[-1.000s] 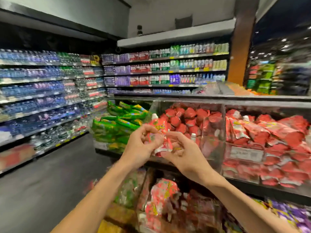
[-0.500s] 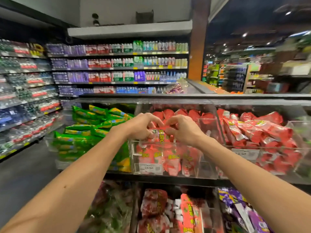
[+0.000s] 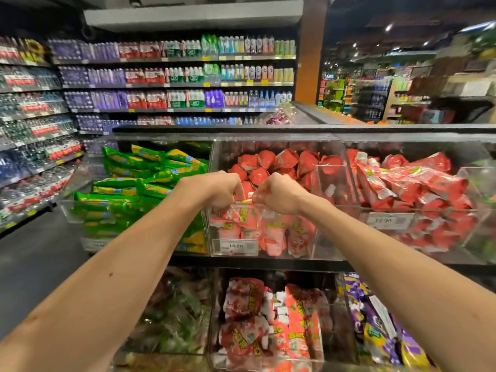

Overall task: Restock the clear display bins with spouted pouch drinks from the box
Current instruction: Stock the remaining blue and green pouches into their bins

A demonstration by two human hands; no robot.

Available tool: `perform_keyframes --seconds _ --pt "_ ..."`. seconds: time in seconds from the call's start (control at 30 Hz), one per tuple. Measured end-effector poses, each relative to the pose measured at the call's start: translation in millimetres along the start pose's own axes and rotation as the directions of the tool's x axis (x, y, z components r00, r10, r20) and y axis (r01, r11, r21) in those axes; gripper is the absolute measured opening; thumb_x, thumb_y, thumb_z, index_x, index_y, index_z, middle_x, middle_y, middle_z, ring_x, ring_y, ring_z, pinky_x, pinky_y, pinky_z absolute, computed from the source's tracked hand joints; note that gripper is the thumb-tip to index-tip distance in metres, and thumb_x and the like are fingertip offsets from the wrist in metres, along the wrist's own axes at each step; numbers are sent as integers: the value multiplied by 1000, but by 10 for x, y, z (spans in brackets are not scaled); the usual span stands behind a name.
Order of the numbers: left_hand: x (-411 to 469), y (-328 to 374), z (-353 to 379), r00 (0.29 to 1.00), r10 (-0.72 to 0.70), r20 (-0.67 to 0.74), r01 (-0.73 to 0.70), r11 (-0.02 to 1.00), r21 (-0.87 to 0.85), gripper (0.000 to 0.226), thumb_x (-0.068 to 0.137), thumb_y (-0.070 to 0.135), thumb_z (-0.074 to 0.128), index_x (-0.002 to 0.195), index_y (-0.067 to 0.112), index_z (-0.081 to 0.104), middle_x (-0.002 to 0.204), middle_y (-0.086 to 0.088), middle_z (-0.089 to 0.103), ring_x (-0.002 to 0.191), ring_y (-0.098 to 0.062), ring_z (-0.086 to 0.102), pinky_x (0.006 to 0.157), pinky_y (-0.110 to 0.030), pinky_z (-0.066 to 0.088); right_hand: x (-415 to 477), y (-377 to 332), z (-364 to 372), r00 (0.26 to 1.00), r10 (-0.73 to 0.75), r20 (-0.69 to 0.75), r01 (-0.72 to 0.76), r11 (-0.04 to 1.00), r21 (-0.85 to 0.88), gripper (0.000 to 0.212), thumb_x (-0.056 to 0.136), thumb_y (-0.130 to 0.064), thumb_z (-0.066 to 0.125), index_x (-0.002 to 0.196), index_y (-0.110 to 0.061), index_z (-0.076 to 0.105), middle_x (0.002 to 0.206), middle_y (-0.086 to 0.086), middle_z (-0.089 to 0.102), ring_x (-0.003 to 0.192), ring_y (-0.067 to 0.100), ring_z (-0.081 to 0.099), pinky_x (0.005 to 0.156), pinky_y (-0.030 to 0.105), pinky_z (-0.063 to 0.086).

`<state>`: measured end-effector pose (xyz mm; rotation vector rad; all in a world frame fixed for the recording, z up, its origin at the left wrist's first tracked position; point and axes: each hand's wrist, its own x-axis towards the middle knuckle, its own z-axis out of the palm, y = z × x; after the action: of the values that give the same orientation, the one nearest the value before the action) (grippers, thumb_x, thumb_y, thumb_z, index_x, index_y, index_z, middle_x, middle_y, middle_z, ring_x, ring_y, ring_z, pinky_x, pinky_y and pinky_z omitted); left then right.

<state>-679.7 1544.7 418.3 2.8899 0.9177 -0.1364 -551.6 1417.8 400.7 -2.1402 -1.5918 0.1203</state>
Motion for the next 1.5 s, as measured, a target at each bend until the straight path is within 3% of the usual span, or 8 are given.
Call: perform_keyframes --seconds 0.27,0.43,0.6,0.7,0.9,1.07,1.23,1.5 --pt "-528 592 188 865 -22 -500 -120 961 -250 32 94 4 52 113 21 73 113 -6 73 107 -22 67 97 -35 50 -921 273 -264 955 -94 -281 150 971 186 22 91 -16 61 107 -13 76 108 3 75 102 19 67 93 32 50" --pt "-1058 1857 697 766 -16 -642 -385 789 -479 24 92 4 63 96 26 72 81 17 69 72 4 61 71 -17 48 -2240 1050 -276 862 -29 -506 173 955 240 14 86 -22 65 94 -14 75 96 1 73 94 19 63 83 24 43" --pt "-1343 3808 1777 862 180 -473 -477 601 -641 25 81 14 59 96 29 71 79 16 68 65 3 59 63 -12 45 -4087 2267 -59 830 271 -488 -64 915 399 12 84 -24 67 91 -16 72 91 -2 71 85 15 66 76 30 52" --pt "-1306 5137 2438 867 384 -317 -485 512 -709 33 81 7 61 94 36 68 84 17 69 73 2 64 70 -16 51 -5184 3011 -133 747 518 -416 -309 825 473 18 81 -23 65 94 -14 74 91 1 73 80 1 59 75 12 46" --pt "-1280 7708 3350 677 729 -98 -554 418 -720 24 85 -2 68 106 9 74 99 -7 74 89 -14 67 78 -17 47 -7124 4236 -589 334 862 -381 -701 498 511 24 86 -18 67 106 -7 73 106 11 73 99 24 66 89 27 44" --pt "-1249 9243 3866 523 847 90 -537 410 -737 18 90 12 56 96 20 71 83 -5 70 67 -4 59 67 -16 45 -8193 4937 -878 86 937 -340 -821 260 508 21 94 -18 61 111 -12 70 103 6 72 99 24 65 85 34 48" --pt "-927 10646 4373 421 862 282 -501 480 -720 53 78 27 50 120 -2 65 126 -27 62 121 -44 56 106 -52 45 -8919 5770 -1065 -103 951 -293 -816 87 571 20 97 -26 60 113 -18 69 104 -4 70 95 10 62 72 17 38" --pt "148 12281 5412 376 816 439 -738 550 -390 30 100 18 53 128 15 62 123 -9 67 113 -31 62 90 -40 53 -9333 7546 -1249 -266 958 -108 -773 -145 617 19 99 -21 56 113 -19 70 109 -7 68 104 13 59 87 24 47"
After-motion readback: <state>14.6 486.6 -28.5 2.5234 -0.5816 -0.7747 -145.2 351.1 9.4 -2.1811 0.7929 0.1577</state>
